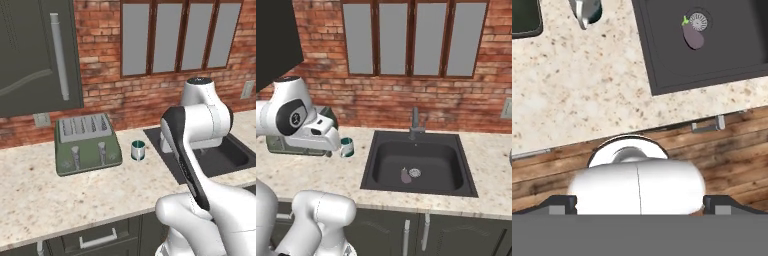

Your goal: Clear the mugs and bowl far away from the sink.

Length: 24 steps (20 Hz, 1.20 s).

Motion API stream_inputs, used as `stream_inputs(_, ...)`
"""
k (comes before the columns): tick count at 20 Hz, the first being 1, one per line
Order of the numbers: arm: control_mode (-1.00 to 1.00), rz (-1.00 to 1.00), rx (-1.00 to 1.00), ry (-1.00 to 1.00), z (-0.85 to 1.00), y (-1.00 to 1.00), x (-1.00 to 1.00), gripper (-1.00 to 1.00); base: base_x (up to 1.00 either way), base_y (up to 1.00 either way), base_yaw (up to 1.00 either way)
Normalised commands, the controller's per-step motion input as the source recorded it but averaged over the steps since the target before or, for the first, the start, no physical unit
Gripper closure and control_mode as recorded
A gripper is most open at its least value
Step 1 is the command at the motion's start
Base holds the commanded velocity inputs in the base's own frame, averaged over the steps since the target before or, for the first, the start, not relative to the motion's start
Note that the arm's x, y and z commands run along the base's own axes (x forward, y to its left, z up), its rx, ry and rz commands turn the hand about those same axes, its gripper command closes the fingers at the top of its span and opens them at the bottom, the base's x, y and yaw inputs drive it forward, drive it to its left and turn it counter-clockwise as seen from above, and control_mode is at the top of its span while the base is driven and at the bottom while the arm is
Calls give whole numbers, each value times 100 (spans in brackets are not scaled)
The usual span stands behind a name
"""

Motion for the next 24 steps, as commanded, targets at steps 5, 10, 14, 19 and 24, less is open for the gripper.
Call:
stream_inputs(5, -100, 12, 0, 0, -21, 6, 44, -100, 0, 0, 0)
stream_inputs(10, -100, 17, 0, 0, -16, 6, 41, -100, 0, 0, 0)
stream_inputs(14, -100, 17, 3, 0, -18, 3, 37, -100, 0, 0, 0)
stream_inputs(19, -100, 14, 7, 0, -20, 1, 37, -100, 0, 0, 0)
stream_inputs(24, -100, 7, 8, 0, -24, 6, 26, -100, 0, 0, 0)
